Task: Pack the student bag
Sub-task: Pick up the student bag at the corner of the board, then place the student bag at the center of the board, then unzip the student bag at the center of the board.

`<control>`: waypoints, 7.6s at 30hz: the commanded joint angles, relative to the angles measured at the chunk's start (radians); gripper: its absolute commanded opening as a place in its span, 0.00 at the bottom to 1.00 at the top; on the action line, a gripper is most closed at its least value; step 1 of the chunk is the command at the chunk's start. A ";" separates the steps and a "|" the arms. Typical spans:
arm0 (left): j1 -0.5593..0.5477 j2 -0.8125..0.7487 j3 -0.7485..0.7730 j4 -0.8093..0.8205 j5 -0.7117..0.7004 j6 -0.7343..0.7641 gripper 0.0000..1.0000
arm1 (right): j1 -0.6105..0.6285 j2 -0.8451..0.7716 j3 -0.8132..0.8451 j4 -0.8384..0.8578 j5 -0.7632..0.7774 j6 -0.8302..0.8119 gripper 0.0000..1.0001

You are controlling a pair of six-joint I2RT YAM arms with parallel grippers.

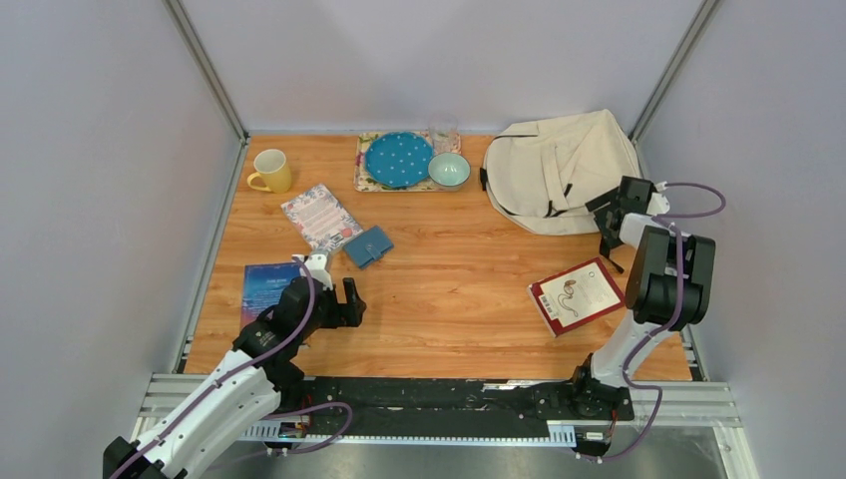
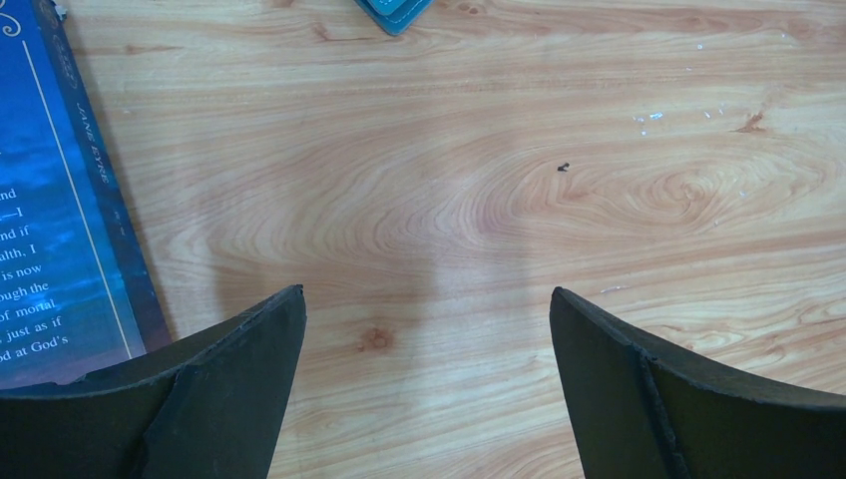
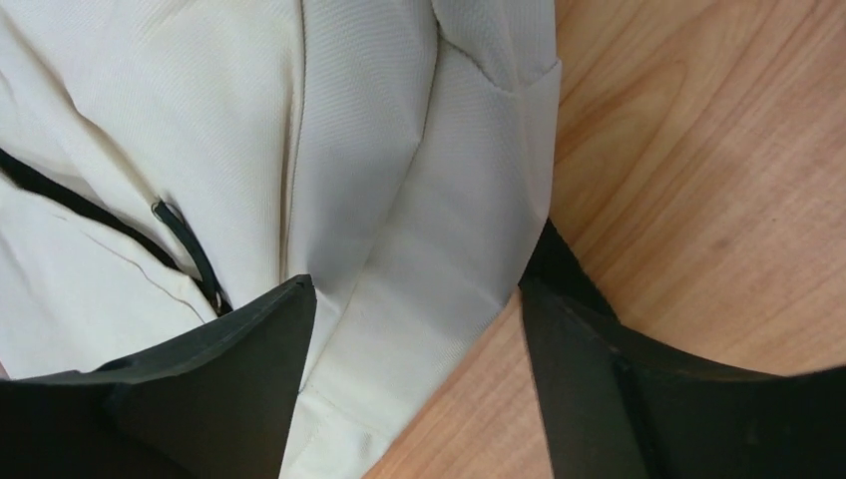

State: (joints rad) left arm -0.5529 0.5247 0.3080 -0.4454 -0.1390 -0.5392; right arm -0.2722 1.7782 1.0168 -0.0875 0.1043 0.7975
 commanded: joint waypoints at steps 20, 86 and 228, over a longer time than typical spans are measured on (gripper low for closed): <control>0.005 -0.012 0.033 0.037 0.029 -0.018 0.99 | -0.076 -0.221 -0.027 0.141 -0.198 0.017 0.00; 0.005 -0.074 0.214 0.062 0.013 -0.087 0.99 | 0.882 -0.988 -0.199 -0.050 -0.011 0.158 0.00; -0.424 0.373 -0.082 0.465 0.389 -0.088 0.00 | 0.808 -1.224 -0.709 -0.144 0.266 0.235 0.00</control>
State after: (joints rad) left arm -0.9733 0.9699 0.2623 0.1802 0.2672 -0.6624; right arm 0.5560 0.5499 0.2295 -0.3115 0.3695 1.1130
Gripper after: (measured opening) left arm 0.008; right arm 0.026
